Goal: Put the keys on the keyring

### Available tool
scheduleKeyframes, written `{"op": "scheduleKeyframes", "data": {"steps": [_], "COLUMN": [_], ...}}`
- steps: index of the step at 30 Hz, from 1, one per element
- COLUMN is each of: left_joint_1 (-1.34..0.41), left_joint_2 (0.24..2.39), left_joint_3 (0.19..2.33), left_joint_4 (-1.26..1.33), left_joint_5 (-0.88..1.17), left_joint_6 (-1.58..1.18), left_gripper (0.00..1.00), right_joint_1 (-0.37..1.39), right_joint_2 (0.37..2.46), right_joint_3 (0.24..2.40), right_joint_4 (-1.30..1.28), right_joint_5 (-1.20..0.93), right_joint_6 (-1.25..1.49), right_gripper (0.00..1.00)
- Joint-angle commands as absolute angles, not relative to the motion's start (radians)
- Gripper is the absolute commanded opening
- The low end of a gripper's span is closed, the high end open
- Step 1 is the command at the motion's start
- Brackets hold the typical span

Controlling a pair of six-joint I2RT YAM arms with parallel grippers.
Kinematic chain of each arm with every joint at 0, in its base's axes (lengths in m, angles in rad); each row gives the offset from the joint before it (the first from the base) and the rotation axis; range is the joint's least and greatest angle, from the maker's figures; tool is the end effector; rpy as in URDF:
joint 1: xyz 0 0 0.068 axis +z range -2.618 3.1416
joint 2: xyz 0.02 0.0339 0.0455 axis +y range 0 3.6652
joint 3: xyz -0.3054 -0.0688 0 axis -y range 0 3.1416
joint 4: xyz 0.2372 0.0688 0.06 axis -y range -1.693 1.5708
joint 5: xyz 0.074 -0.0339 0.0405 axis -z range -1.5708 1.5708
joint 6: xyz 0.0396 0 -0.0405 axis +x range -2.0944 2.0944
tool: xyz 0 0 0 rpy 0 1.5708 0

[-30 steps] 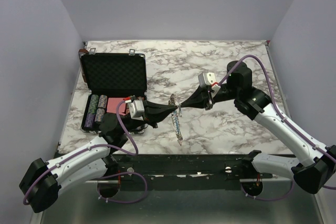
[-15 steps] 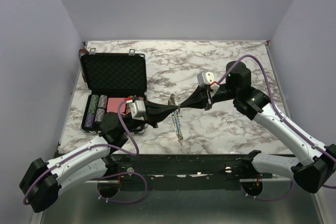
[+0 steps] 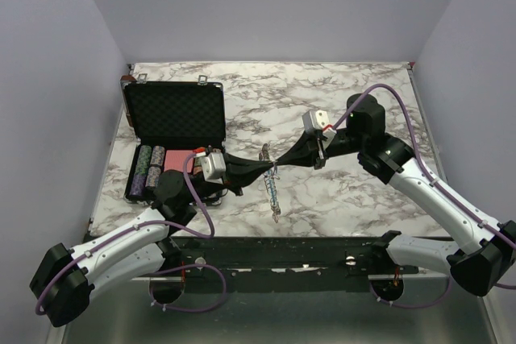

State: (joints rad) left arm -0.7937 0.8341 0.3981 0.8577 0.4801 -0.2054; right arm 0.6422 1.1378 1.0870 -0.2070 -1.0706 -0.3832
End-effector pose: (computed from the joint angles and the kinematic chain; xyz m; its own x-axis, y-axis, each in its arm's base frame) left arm 0.0955 -0.1231 0.3386 0.0917 -0.3513 -0.9318 0.9669 0.2552 -0.0010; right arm 0.1567 0.1606 0.4149 0.1721 -0.0952 -0.9805 -0.9729 -0.1722 -0.1540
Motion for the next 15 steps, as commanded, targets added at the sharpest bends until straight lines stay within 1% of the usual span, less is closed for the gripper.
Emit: {"op": "scheduleKeyframes", "data": {"steps": [1,15], "left_joint_1": [-0.796,-0.798], "left_joint_2": [0.839,0.845], "left_joint_3": [0.433,0.457], "left_joint_4": [0.83,0.769], "left_joint_5": [0.505,0.472], "left_joint_6": [-0.187,-0.198], "left_gripper": [0.0,0.0], "right_joint_1": [0.663,0.664], "right_joint_2": [1.146,1.14], "right_joint_3": [1.081,1.088], "right_joint_4": [-0.175,-0.213], "right_joint_5": [-1.103,-1.097], "right_joint_6": [-0.368,-0.406], "right_gripper": [0.0,0.0]}}
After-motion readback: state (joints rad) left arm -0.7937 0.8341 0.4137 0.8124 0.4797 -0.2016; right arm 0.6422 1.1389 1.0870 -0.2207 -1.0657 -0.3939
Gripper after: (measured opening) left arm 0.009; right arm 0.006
